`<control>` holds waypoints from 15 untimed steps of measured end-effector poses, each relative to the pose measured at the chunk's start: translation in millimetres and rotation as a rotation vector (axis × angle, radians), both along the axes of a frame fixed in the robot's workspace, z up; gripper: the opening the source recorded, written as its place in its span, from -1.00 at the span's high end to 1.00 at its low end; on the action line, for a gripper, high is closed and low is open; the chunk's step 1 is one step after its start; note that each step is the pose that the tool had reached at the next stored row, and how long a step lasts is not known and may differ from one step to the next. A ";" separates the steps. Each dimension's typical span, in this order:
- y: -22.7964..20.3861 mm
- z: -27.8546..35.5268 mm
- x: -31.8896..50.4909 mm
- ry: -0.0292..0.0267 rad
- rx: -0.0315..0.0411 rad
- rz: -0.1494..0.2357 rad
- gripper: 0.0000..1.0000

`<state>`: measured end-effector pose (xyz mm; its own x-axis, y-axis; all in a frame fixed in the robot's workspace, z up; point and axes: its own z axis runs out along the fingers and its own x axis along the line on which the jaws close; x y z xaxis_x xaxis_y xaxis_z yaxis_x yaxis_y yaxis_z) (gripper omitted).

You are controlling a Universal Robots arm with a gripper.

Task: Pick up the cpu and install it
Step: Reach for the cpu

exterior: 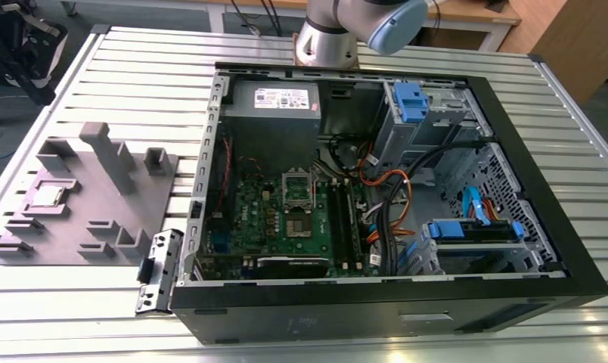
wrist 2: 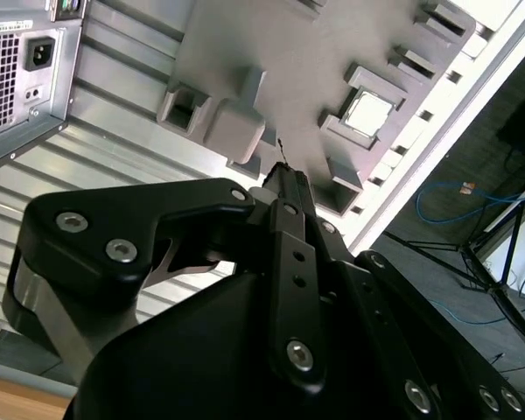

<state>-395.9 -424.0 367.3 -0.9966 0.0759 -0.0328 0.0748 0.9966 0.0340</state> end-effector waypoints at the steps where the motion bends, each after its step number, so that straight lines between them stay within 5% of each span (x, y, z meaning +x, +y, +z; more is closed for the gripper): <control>1: 0.0 0.1 0.0 0.0001 -0.0001 0.000 0.79; 15: -2.4 -10.0 -12.9 0.0000 0.0007 0.002 0.79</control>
<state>-408.8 -426.5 357.2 -0.9967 0.0742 -0.0328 0.0730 0.9967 0.0347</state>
